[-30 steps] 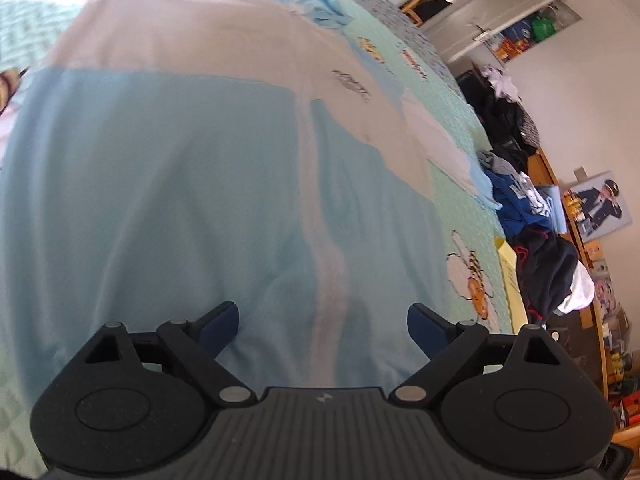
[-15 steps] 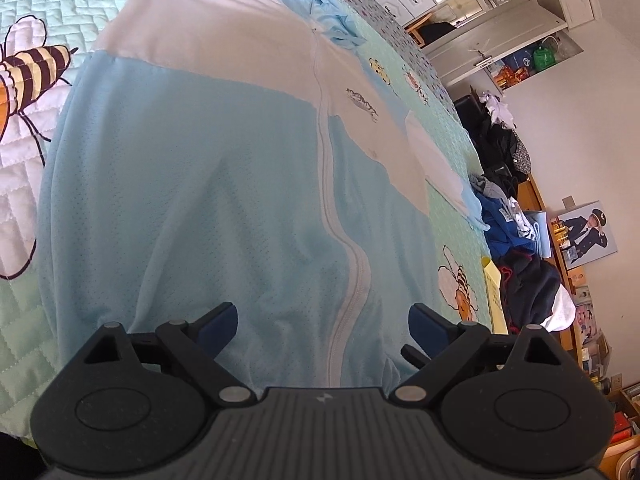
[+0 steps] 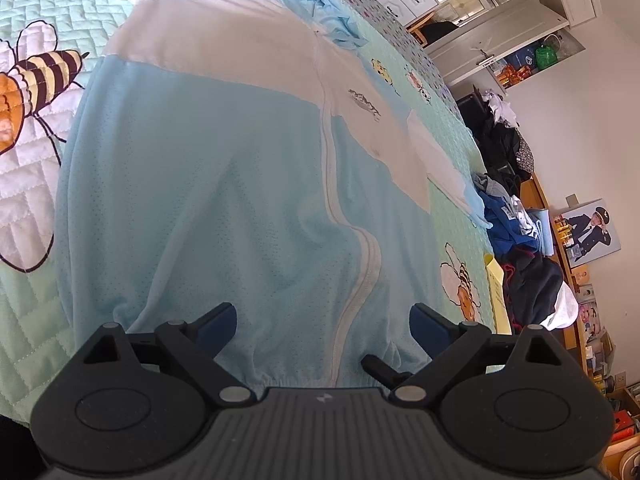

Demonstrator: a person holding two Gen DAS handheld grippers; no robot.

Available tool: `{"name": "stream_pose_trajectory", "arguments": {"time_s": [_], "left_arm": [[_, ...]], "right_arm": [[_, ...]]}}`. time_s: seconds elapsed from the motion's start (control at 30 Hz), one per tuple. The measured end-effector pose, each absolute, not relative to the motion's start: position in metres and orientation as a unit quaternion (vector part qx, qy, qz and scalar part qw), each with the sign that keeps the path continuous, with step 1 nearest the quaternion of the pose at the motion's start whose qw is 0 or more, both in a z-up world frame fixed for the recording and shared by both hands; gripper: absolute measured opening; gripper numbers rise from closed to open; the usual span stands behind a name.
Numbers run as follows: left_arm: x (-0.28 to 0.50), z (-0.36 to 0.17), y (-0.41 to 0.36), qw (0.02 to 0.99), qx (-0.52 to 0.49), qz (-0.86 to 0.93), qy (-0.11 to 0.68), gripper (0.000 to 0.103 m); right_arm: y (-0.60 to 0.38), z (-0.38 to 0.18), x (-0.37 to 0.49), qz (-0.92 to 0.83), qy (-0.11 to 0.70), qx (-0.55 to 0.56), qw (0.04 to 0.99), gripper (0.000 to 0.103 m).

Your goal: Fold clothes

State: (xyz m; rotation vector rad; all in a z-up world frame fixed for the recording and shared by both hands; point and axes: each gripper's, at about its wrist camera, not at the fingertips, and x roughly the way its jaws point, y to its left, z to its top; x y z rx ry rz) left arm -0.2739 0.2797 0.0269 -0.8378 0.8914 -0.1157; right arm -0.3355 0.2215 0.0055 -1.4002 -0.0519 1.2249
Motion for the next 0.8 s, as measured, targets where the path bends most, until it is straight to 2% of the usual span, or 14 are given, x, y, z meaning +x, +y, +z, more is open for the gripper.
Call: {"name": "stream_pose_trajectory", "arguments": {"time_s": [0.1, 0.3, 0.37, 0.43, 0.5, 0.73, 0.8], "left_arm": [[-0.275, 0.026, 0.28, 0.815, -0.394, -0.053, 0.421, 0.094], [-0.275, 0.025, 0.28, 0.813, -0.395, -0.052, 0.425, 0.094], [-0.276, 0.024, 0.28, 0.812, -0.395, -0.051, 0.427, 0.094], [-0.276, 0.025, 0.281, 0.812, -0.396, -0.05, 0.427, 0.094], [-0.277, 0.025, 0.282, 0.812, -0.397, -0.049, 0.425, 0.094], [-0.28, 0.027, 0.284, 0.812, -0.399, -0.045, 0.424, 0.095], [-0.28, 0.029, 0.284, 0.812, -0.399, -0.047, 0.423, 0.095]], "right_arm": [[0.221, 0.006, -0.336, 0.532, -0.014, -0.603, 0.595, 0.025], [0.213, -0.008, -0.342, 0.513, -0.06, -0.646, 0.563, 0.029], [0.215, -0.002, -0.341, 0.521, -0.039, -0.629, 0.575, 0.025], [0.216, 0.004, -0.339, 0.532, -0.022, -0.609, 0.589, 0.012], [0.217, 0.009, -0.338, 0.539, -0.01, -0.593, 0.598, 0.007], [0.217, 0.045, -0.296, 0.613, 0.19, -0.419, 0.642, 0.004], [0.214, 0.049, -0.292, 0.624, 0.212, -0.399, 0.637, 0.004]]}}
